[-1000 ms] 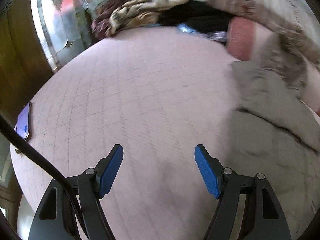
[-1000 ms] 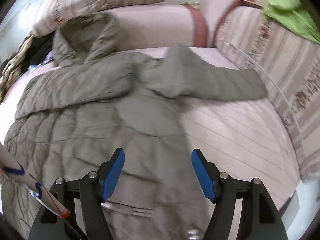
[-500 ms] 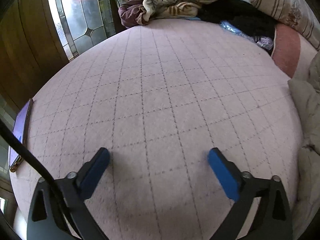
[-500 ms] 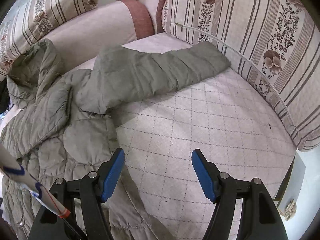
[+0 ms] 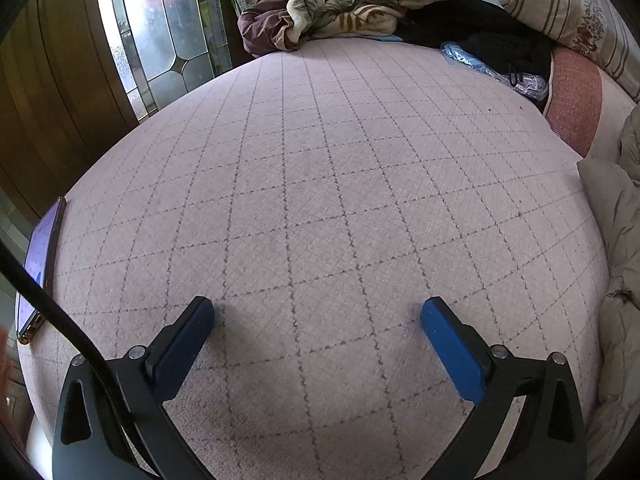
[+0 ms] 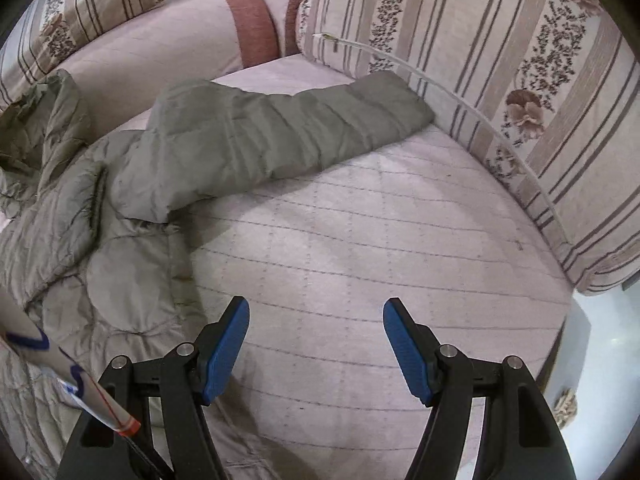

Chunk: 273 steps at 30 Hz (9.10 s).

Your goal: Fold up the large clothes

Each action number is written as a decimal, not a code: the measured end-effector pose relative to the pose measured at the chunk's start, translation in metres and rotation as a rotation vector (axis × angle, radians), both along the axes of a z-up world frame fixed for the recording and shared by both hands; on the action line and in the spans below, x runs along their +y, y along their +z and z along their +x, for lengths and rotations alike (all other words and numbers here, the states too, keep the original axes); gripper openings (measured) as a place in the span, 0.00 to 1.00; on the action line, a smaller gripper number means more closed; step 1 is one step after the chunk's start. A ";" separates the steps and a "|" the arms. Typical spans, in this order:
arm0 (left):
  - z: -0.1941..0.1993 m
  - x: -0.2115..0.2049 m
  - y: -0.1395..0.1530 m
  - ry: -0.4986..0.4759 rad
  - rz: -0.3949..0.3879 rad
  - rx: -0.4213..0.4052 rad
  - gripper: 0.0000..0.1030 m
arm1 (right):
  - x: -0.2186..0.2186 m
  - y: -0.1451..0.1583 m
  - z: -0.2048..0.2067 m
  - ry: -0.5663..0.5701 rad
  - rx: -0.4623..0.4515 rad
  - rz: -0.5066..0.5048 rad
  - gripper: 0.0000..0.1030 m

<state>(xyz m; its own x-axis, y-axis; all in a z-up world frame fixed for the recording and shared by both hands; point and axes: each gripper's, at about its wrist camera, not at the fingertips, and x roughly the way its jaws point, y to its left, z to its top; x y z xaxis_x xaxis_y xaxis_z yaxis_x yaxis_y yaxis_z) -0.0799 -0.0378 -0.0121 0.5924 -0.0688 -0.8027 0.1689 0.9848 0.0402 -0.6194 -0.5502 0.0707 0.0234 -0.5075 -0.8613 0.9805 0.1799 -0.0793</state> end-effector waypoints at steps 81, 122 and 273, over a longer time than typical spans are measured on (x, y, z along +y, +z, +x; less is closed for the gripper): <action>0.003 -0.002 0.000 0.009 0.013 0.004 1.00 | -0.209 0.024 0.003 -0.139 -0.372 -0.022 0.10; -0.122 -0.063 0.142 -0.050 -0.133 -0.252 1.00 | 0.127 -0.019 0.371 0.778 -0.057 -0.014 0.08; -0.109 -0.125 0.061 -0.264 -0.223 0.063 1.00 | 0.064 0.139 0.441 0.622 -0.307 -0.054 0.06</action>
<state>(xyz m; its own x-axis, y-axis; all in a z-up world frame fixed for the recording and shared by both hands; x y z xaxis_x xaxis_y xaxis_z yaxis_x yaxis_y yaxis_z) -0.1885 -0.1631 0.0494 0.4804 -0.3908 -0.7852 0.4140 0.8903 -0.1899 -0.1783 -0.4861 0.2099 0.5625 -0.3630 -0.7428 0.6762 0.7190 0.1606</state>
